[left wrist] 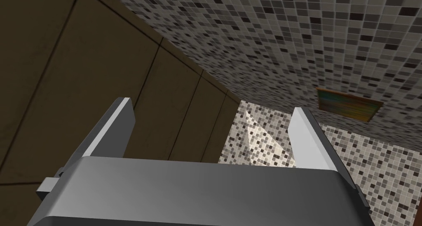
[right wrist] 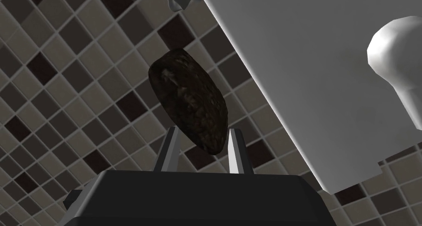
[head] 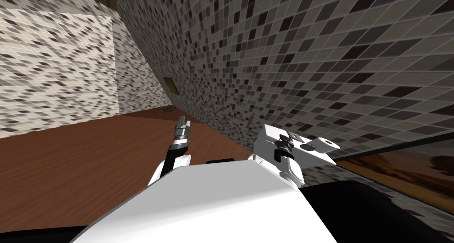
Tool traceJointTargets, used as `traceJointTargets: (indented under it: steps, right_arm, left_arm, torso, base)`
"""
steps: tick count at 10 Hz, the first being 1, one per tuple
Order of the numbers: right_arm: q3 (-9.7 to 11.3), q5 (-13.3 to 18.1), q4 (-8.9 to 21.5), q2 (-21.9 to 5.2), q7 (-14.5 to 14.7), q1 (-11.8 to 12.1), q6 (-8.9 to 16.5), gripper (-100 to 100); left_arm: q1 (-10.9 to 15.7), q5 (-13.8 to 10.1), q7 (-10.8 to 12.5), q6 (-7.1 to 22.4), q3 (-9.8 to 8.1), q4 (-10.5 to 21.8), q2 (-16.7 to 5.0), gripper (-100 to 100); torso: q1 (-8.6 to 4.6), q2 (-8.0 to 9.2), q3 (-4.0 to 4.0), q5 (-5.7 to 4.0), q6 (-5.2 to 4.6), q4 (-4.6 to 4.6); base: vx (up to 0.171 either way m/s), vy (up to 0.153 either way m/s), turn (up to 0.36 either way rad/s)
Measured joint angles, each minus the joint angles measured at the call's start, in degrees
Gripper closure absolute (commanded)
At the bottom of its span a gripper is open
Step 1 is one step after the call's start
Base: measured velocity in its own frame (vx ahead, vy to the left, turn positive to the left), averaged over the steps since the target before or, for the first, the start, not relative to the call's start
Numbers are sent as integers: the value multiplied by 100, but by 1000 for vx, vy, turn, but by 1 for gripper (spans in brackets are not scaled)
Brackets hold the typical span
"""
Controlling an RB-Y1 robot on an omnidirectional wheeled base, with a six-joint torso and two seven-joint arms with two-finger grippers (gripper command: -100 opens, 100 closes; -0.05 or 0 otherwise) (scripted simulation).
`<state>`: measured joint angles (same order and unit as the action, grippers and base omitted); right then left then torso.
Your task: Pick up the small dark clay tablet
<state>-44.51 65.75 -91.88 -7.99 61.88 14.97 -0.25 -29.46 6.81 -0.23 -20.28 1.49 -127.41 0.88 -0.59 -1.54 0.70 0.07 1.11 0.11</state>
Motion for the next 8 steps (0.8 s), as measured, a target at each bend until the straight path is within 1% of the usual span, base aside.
traceJointTargets:
  steps: [1, 2, 3, 5, 6, 7, 8]
  right_arm:
    - [0, 0, 1, 0, 1, 1, 1, 100]
    - [-1, 1, 1, 0, 2, 2, 1, 0]
    - [-1, 1, 2, 1, 2, 2, 1, 100]
    - [58, -3, -125, 105, 3, 148, -127, 100]
    - [107, -13, -214, 151, -4, 265, -206, 100]
    - [114, -15, -248, 188, -4, 322, -301, 100]
    - [90, -9, -283, 254, 17, 365, -417, 100]
  left_arm:
    - [0, 0, 0, 0, 0, 0, 0, 0]
    - [0, 0, 0, 0, 0, 0, 0, 0]
    - [0, 0, 0, 0, 0, 0, 0, 0]
    - [-2, 0, 0, 0, 0, 0, 0, 0]
    - [-2, 0, 0, 0, 0, 0, 0, 0]
    - [-2, 0, 0, 0, 0, 0, 0, 0]
    - [-1, 0, 0, 0, 0, 0, 0, 0]
  torso:
    - [0, -2, 1, 0, 1, 0]
    - [0, -3, 2, 1, 1, 0]
    - [1, -4, 2, 1, 1, 0]
    - [5, -45, 24, 1, -2, -6]
    - [10, -56, 30, 2, 3, -8]
    - [12, -55, 30, 2, 7, -8]
    - [14, -46, 25, 2, 7, -6]
  base:
    - [0, 0, 0]
    - [0, 0, 0]
    - [91, -5, -196]
    - [151, 8, -179]
    - [134, 21, -108]
    - [100, 28, -74]
    - [39, 16, -15]
